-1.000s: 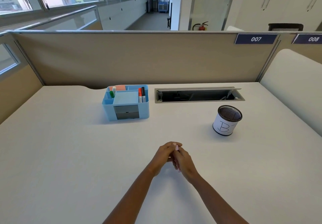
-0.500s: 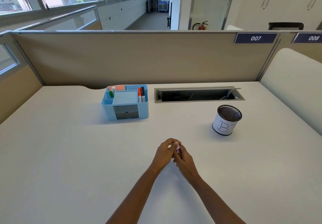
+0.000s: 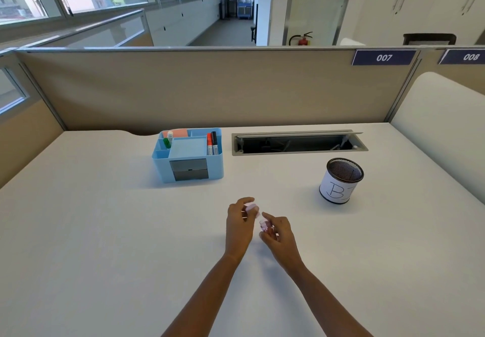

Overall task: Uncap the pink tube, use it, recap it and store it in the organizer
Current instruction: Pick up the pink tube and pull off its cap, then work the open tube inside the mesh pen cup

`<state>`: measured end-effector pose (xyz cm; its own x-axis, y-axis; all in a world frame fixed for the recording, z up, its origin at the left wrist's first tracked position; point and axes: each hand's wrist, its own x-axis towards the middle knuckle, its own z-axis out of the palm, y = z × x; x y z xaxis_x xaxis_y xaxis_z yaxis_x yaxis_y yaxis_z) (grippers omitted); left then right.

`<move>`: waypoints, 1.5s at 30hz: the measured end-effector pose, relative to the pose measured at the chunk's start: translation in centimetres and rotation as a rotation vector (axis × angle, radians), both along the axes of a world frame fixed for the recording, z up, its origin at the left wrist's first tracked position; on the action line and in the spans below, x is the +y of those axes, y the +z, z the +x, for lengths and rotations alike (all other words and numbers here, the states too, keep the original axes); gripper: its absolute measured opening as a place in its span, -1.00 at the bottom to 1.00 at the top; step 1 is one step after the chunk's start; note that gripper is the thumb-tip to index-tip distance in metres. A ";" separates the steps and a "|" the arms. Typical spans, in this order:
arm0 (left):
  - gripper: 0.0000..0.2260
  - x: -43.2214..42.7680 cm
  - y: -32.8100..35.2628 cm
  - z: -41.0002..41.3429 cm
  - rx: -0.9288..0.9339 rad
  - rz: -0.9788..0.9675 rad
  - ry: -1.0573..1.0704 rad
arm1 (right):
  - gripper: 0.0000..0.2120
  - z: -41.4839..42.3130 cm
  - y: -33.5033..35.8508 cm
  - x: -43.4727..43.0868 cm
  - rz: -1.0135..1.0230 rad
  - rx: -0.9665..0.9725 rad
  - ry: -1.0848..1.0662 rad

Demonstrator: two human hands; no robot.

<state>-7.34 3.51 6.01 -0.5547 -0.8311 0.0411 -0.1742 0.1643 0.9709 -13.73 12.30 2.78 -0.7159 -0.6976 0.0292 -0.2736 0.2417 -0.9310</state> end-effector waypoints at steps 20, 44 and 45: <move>-0.73 -2.0 -4.4 1.7 -0.766 -0.753 -0.291 | -0.72 -2.4 0.0 1.0 -0.169 -0.277 -0.204; -0.29 5.3 1.7 -15.2 -0.283 -0.066 -0.305 | -0.73 -20.1 9.8 6.2 -0.043 0.279 -0.460; -0.30 5.4 1.6 -15.8 -0.280 -0.082 -0.310 | -0.74 -20.5 9.8 6.3 -0.023 0.291 -0.448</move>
<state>-23.16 8.87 7.65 -0.7769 -0.6236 -0.0871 -0.3592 0.3253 0.8747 -34.27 18.62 12.62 -0.9033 -0.3223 0.2832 -0.3963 0.3743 -0.8384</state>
